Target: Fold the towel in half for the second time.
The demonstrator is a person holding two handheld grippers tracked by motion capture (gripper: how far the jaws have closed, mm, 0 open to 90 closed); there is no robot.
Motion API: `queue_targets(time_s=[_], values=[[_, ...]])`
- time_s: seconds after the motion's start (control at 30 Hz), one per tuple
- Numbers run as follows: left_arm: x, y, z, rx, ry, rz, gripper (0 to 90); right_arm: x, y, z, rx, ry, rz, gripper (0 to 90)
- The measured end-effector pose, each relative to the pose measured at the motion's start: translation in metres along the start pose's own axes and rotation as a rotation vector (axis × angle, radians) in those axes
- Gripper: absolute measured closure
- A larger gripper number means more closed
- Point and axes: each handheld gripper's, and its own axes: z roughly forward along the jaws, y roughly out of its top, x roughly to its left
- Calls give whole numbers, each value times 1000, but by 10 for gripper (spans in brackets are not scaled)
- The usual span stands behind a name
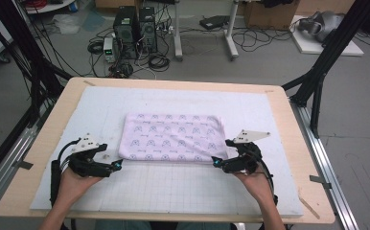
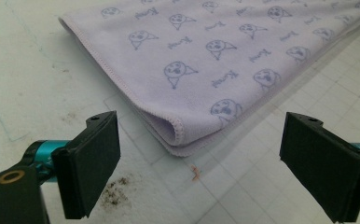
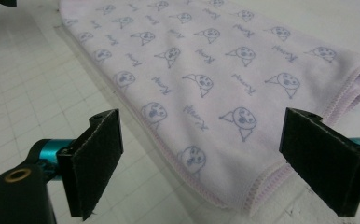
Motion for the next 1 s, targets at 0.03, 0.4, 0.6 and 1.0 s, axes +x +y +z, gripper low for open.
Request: queue_targets(time_s=[0.03, 0.4, 0.6, 1.0], values=[[-1, -1, -1, -1, 2, 2, 126, 0, -1, -2, -2, -4, -3, 125], [-5, -8, -10, -17, 0, -3, 126, 5, -15, -19, -13, -24, -1, 124], [-7, -10, -14, -16, -4, 3, 126, 7, -23, -25, -15, -29, 2, 124], [-13, -15, -21, -19, 2, 0, 126, 12, -36, -41, -31, -50, 2, 124]])
